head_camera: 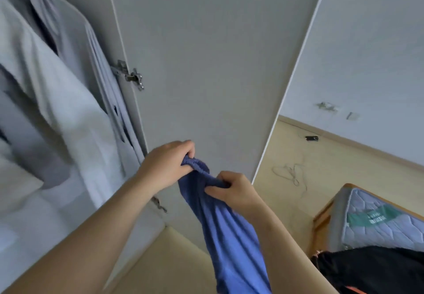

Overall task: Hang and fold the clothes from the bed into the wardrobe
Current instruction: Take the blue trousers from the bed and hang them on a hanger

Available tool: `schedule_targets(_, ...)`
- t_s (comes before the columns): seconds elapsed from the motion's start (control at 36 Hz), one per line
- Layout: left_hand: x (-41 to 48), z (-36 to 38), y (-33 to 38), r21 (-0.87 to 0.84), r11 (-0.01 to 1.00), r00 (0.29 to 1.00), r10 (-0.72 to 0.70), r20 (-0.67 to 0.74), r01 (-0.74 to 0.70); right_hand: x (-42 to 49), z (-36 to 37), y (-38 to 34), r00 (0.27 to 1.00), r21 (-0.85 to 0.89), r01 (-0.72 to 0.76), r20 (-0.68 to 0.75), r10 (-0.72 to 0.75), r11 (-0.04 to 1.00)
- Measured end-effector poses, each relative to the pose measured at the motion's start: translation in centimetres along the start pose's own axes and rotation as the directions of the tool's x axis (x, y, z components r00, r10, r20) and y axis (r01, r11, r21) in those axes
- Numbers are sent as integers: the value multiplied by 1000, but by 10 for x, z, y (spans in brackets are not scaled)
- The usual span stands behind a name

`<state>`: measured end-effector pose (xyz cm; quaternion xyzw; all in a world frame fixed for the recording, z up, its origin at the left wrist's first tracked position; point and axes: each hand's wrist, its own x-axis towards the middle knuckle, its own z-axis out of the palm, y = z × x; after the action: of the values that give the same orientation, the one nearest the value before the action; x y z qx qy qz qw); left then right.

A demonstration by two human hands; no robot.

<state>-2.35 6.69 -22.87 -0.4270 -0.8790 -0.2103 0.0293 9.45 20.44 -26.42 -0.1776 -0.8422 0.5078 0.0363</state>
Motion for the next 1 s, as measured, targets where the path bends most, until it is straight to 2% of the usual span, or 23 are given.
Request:
schedule_targets(0.14,-13,-42,-42,247,957,975,-106,-195,154,32,22,-34,987,-134,110,127,-93,985)
schedule_targets(0.28,-31,-91,-85,331,882,915,-218,-340,334,64,31,-72,962,-347,192,249,-107,918)
schedule_targets(0.36,-47,-124,-105,423,820,908,-258,-329,386,81,33,-98,957,-447,240,255,-135,862)
schedule_targets(0.44,-60,-150,-115,489,796,930,-247,-274,356,92,31,-122,959,-573,280,210,-192,771)
schedule_targets(0.53,-76,-170,-120,457,807,924,-281,-259,374,102,33,-149,944,-627,326,173,-282,707)
schedule_targets(0.58,-85,-183,-115,398,807,896,-354,-267,437,107,36,-164,928,-660,355,163,-335,662)
schedule_targets(0.69,-96,-196,-102,131,787,786,-556,-272,602,112,42,-186,890,-700,397,136,-434,594)
schedule_targets(0.81,-108,-204,-89,-153,741,675,-663,-324,654,114,47,-198,853,-710,432,121,-507,557)
schedule_targets(0.86,-114,-209,-83,-176,730,666,-678,-311,660,113,49,-201,837,-706,444,106,-536,552)
schedule_targets(0.94,-125,-214,-76,-176,721,693,-693,-200,670,109,53,-200,802,-703,456,58,-595,545)
schedule_targets(1.0,-132,-214,-71,-187,697,675,-717,-174,692,106,56,-199,781,-689,483,60,-622,540)
